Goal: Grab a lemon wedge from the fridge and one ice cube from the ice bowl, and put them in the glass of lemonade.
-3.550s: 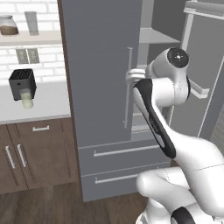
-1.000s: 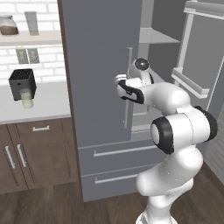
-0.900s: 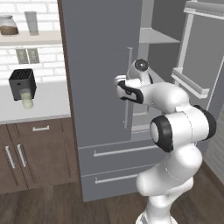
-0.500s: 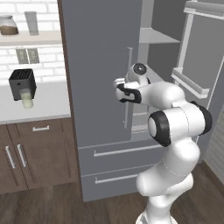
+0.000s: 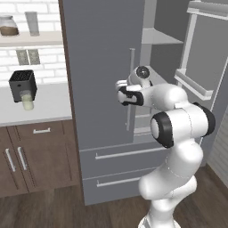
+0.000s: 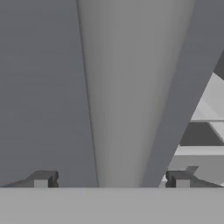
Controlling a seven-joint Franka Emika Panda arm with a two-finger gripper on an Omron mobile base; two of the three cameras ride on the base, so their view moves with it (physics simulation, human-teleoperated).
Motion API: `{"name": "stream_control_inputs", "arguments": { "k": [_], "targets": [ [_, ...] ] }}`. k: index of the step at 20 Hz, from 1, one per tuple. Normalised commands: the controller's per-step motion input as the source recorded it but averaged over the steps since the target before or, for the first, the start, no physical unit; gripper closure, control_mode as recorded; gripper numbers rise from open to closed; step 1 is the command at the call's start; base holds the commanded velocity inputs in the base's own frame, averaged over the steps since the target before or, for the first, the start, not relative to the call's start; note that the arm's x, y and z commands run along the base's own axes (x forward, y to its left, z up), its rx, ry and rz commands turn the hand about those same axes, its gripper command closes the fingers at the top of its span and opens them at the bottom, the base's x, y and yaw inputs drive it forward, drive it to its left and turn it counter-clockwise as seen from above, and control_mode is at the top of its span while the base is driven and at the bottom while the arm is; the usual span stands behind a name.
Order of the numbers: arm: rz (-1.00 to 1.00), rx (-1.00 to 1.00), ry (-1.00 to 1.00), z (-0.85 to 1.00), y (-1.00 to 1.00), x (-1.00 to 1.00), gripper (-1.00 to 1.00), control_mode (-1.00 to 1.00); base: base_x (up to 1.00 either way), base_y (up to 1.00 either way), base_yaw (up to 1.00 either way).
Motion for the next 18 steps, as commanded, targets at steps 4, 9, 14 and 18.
{"name": "stream_control_inputs", "arguments": {
  "k": [4, 9, 14, 18],
  "targets": [
    [0.01, 0.0, 0.0, 0.0, 0.08, 0.16, 1.0, -1.0, 0.0, 0.0, 0.0],
    [0.01, 0.0, 0.0, 0.0, 0.11, 0.16, 1.0, -1.0, 0.0, 0.0, 0.0],
    [0.08, 0.0, 0.0, 0.03, 0.2, 0.07, 1.0, -1.0, 0.0, 0.0, 0.0],
    [0.15, 0.0, -0.01, 0.4, 0.39, -0.09, 1.0, -1.0, 0.0, 0.0, 0.0]
  ]
}}
